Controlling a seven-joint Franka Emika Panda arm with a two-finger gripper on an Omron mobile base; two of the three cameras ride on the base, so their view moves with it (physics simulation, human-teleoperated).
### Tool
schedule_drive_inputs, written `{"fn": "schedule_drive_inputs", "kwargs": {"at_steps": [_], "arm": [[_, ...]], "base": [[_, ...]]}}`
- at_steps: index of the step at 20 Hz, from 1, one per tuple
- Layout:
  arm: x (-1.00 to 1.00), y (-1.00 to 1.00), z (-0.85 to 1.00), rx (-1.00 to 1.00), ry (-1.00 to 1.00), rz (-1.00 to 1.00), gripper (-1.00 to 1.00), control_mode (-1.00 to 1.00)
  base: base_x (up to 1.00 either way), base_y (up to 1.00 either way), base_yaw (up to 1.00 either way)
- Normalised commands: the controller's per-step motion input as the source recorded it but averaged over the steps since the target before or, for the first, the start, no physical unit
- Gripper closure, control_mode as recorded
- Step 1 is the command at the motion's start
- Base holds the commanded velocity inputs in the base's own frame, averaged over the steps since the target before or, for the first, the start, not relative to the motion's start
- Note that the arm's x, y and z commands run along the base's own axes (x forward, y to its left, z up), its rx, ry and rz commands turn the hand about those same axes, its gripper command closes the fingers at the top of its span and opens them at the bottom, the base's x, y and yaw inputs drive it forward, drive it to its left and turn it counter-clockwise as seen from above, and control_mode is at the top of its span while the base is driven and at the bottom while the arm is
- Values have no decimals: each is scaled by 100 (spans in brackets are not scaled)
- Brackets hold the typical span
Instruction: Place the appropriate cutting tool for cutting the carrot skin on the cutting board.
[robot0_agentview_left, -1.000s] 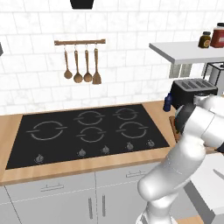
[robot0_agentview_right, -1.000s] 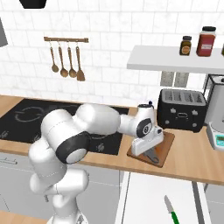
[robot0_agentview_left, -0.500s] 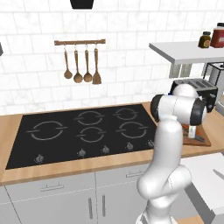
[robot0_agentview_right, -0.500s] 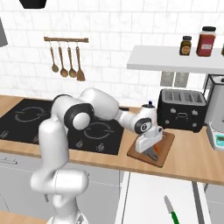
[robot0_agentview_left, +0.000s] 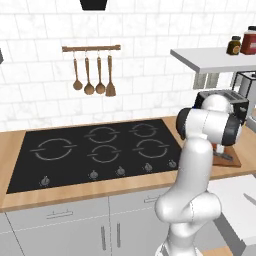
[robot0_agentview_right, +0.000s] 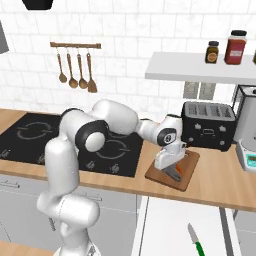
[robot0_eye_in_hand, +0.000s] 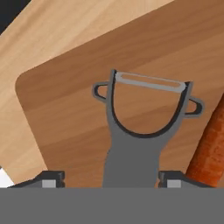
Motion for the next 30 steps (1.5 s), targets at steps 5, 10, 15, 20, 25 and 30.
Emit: {"fn": "schedule_drive_inputs", "kwargs": {"at_steps": [5, 10, 15, 20, 25, 30], "arm": [[-60, 41, 56, -2, 0, 1, -100, -100], [-69, 50, 45, -6, -5, 1, -100, -100], [-49, 79, 20, -10, 0, 4, -100, -100], [31, 100, -14, -5, 6, 10, -100, -100], [33, 98, -5, -6, 11, 4, -100, -100], [-25, 67, 57, -15, -1, 1, -100, -100]], "base": [[0, 0, 0], [0, 0, 0], [0, 0, 0], [0, 0, 0], [0, 0, 0], [0, 0, 0]]}}
